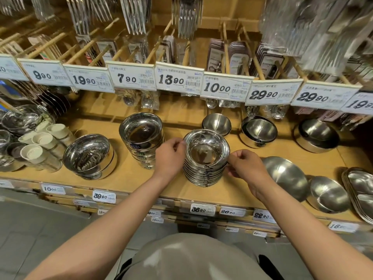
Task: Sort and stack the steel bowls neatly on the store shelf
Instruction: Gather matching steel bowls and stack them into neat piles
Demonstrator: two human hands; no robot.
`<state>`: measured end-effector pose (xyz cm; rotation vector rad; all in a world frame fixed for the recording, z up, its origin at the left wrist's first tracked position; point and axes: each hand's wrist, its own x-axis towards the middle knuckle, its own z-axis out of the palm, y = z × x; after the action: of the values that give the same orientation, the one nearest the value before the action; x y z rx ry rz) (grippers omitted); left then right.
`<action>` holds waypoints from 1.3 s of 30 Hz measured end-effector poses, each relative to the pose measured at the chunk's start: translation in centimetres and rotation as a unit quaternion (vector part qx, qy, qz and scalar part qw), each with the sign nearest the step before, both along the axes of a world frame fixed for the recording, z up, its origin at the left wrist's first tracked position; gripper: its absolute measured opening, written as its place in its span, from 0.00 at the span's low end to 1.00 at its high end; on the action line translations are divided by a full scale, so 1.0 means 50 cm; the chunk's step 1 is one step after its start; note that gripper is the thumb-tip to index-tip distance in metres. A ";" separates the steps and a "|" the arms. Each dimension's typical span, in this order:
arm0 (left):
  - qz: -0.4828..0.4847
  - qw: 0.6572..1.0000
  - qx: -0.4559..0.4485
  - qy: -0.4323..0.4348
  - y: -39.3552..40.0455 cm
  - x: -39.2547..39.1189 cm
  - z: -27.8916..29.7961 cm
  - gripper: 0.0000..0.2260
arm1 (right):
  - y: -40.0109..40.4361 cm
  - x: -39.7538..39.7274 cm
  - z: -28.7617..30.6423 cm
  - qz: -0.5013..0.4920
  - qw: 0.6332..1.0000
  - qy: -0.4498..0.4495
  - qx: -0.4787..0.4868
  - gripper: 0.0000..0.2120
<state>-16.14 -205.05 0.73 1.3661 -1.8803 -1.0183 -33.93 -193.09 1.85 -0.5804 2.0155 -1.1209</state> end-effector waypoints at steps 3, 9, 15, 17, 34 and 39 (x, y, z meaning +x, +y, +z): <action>0.005 1.000 0.020 0.010 0.010 0.002 0.000 0.08 | 0.003 -0.005 -0.003 0.000 1.000 -0.011 -0.027 0.04; 0.036 0.998 0.042 -0.004 0.021 0.001 0.016 0.08 | -0.003 -0.011 -0.005 0.004 0.998 -0.046 -0.038 0.04; 0.065 0.996 0.019 -0.050 0.012 -0.015 0.030 0.09 | -0.001 -0.011 0.007 -0.011 0.986 -0.153 -0.070 0.11; 0.063 0.996 0.027 -0.058 0.016 -0.018 0.028 0.10 | 0.003 -0.011 0.004 -0.001 0.987 -0.141 -0.072 0.14; 0.097 0.913 0.329 0.223 0.081 -0.040 -0.056 0.24 | -0.036 -0.027 -0.056 0.100 0.961 -0.251 -0.063 0.17; 0.098 0.914 0.321 0.230 0.080 -0.045 -0.057 0.25 | -0.026 -0.017 -0.094 0.075 0.948 -0.303 -0.057 0.14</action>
<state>-18.41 -201.06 -2.14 1.4446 -1.0717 -1.7618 -34.78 -194.40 -2.87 -0.3738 1.3644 -1.1542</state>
